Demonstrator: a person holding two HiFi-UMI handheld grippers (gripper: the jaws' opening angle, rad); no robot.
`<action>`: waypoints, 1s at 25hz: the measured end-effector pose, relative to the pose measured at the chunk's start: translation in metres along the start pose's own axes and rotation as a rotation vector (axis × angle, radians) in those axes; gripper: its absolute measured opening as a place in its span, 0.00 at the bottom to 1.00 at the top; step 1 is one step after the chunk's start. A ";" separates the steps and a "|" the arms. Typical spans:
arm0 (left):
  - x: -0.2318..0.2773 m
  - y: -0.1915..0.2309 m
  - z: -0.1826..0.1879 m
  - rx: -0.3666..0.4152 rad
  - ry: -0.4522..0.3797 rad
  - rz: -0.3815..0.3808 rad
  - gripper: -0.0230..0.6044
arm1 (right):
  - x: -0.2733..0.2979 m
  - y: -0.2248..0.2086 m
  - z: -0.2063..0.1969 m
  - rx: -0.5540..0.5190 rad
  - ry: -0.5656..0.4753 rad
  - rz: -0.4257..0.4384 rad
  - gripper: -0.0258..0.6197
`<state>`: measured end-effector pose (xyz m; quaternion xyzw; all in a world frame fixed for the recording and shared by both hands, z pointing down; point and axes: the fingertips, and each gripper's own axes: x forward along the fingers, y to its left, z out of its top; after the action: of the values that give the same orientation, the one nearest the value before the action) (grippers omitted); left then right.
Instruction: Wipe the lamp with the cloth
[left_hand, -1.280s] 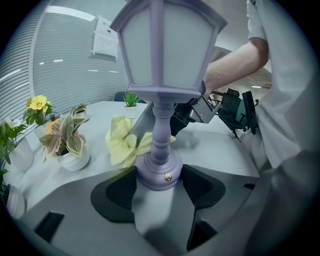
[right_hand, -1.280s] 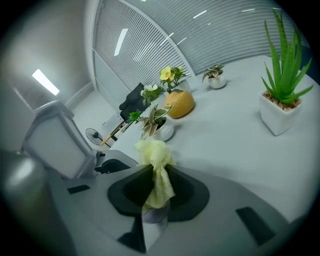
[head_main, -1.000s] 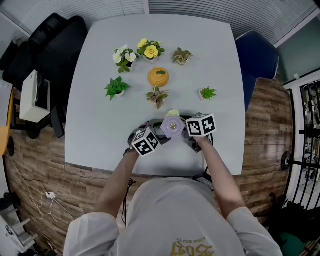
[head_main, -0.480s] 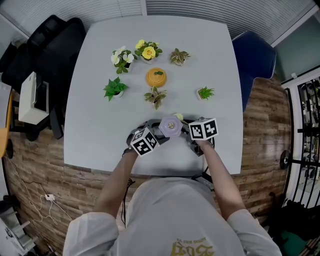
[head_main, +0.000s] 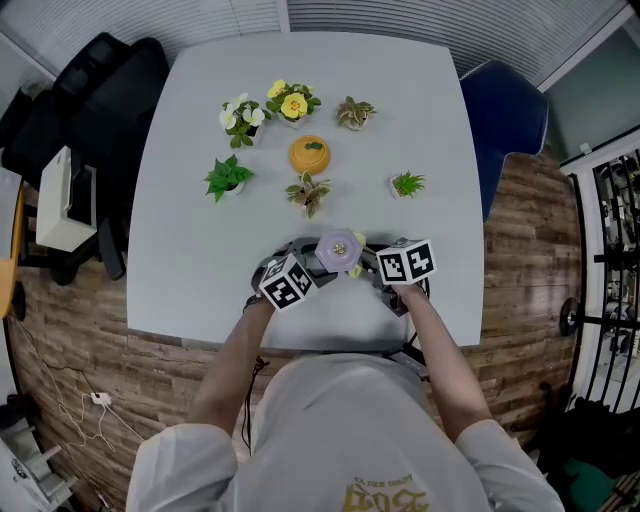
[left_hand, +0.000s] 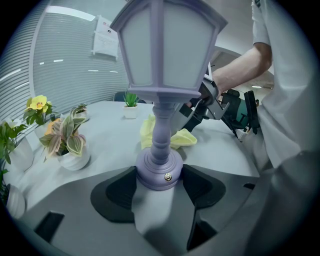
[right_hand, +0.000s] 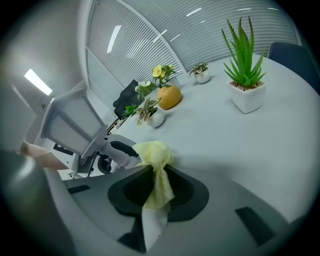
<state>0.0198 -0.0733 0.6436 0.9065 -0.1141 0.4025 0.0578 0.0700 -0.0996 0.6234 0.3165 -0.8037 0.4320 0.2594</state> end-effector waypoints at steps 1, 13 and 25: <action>0.000 0.000 0.000 0.000 0.000 0.000 0.51 | -0.001 0.001 -0.001 -0.001 0.004 0.004 0.16; 0.000 0.000 0.000 -0.001 0.001 0.000 0.51 | -0.002 0.019 -0.019 -0.009 0.061 0.083 0.16; 0.001 0.001 0.000 -0.003 0.001 -0.001 0.51 | 0.000 0.023 -0.027 0.001 0.093 0.115 0.16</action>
<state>0.0196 -0.0748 0.6444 0.9061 -0.1142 0.4029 0.0595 0.0571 -0.0669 0.6244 0.2496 -0.8074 0.4608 0.2710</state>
